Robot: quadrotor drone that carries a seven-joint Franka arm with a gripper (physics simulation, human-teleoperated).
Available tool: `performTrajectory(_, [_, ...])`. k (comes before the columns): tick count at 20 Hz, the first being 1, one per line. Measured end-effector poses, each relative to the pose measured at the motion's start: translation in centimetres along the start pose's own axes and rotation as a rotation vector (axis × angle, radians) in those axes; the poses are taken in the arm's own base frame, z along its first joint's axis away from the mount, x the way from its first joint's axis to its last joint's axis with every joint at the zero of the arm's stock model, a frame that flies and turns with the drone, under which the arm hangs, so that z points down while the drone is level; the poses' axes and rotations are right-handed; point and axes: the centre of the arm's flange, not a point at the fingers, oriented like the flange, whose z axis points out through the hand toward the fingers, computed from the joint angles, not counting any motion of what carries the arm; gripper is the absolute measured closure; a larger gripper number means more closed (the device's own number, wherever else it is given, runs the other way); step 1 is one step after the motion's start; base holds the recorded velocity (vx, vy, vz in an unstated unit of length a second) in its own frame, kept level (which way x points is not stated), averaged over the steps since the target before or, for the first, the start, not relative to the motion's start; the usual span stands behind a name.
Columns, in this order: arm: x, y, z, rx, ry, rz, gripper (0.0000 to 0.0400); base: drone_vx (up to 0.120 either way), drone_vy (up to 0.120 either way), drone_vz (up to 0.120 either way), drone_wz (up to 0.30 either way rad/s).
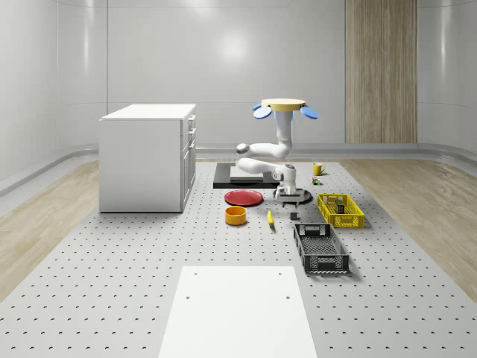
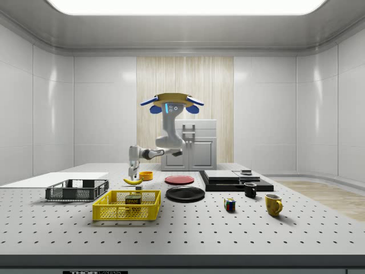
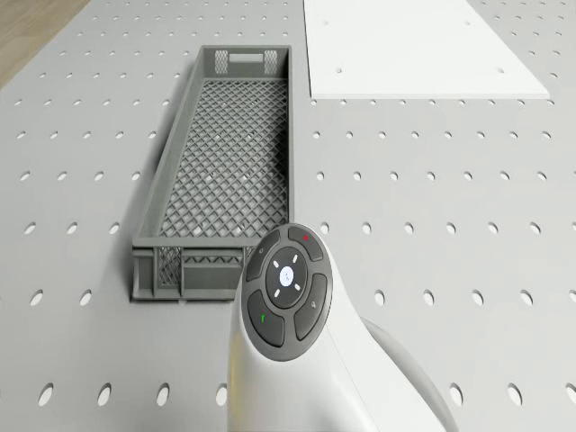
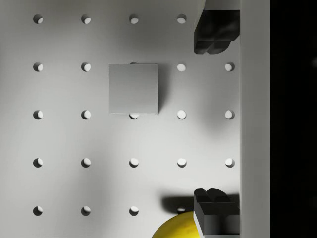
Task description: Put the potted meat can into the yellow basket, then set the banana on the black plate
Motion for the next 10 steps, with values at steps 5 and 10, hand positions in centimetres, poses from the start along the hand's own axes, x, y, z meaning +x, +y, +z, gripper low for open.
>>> performTrajectory(5, [0.00, 0.00, 0.00, 0.000, 0.000, 0.000, 0.0000, 0.032, -0.120, 0.000, 0.000])
performTrajectory(10, [0.00, 0.00, 0.00, 0.000, 0.000, 0.000, 0.0000, 0.072, -0.120, 0.000, 0.000])
